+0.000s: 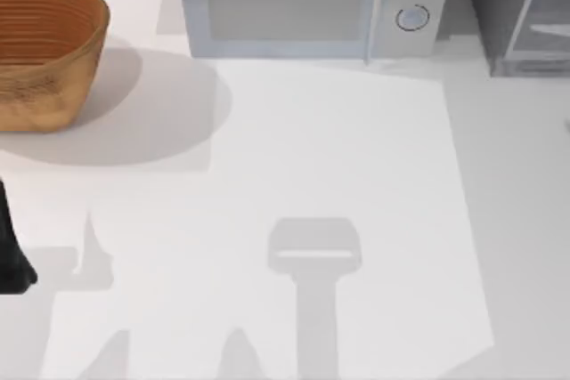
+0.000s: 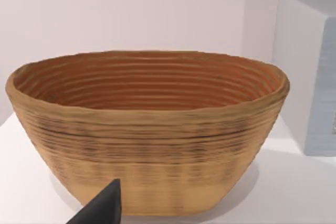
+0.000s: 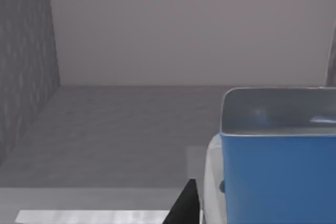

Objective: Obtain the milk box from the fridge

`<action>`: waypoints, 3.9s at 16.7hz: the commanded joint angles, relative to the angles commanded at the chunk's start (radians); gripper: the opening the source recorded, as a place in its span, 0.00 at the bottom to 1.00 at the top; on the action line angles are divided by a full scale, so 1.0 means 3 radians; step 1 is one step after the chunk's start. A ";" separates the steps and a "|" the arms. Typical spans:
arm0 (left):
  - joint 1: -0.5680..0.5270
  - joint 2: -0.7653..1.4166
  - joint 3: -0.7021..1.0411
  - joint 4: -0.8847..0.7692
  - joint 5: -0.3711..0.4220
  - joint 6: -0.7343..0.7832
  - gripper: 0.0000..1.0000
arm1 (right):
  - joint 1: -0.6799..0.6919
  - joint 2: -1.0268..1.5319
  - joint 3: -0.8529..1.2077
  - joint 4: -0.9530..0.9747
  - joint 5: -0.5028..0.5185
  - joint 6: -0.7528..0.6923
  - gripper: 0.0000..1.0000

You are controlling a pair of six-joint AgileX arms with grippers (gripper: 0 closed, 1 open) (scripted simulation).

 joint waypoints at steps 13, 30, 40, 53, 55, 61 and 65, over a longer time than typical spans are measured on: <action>0.0000 0.0000 0.0000 0.0000 0.0000 0.0000 1.00 | 0.0309 -0.1340 -0.0576 -0.1071 0.0216 0.0229 0.00; 0.0000 0.0000 0.0000 0.0000 0.0000 0.0000 1.00 | 0.1047 -0.6569 -0.2270 -0.4266 0.0966 -0.0037 0.00; 0.0000 0.0000 0.0000 0.0000 0.0000 0.0000 1.00 | 0.1118 -0.6443 -0.2289 -0.4180 0.0934 -0.0032 0.00; 0.0000 0.0000 0.0000 0.0000 0.0000 0.0000 1.00 | 0.1720 -0.3247 -0.1716 -0.1508 0.0450 -0.0015 0.00; 0.0000 0.0000 0.0000 0.0000 0.0000 0.0000 1.00 | 0.1832 -0.2639 -0.1611 -0.1006 0.0360 -0.0010 0.00; 0.0000 0.0000 0.0000 0.0000 0.0000 0.0000 1.00 | 0.2145 -0.0957 -0.1322 0.0379 0.0109 0.0004 0.00; 0.0000 0.0000 0.0000 0.0000 0.0000 0.0000 1.00 | 0.2310 -0.0084 -0.1172 0.1100 -0.0023 0.0011 0.00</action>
